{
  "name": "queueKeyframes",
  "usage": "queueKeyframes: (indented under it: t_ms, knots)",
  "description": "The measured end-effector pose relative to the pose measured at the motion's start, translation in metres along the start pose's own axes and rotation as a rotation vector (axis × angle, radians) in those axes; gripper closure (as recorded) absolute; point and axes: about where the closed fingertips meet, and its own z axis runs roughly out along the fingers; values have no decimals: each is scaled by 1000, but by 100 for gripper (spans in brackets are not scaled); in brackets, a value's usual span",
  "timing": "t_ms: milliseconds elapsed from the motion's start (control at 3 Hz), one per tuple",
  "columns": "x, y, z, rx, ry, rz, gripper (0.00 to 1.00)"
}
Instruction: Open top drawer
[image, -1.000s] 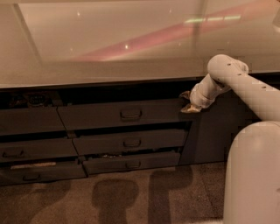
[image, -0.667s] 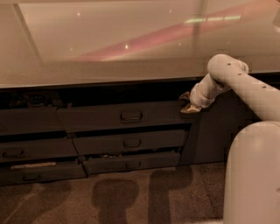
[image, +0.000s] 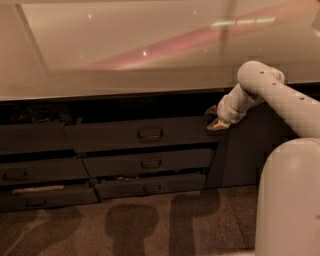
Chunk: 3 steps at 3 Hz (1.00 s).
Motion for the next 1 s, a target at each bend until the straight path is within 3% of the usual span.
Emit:
queueKeyframes:
  t_ms: [1000]
  knots:
    - [-3,7,-4,-2,4,-7,100]
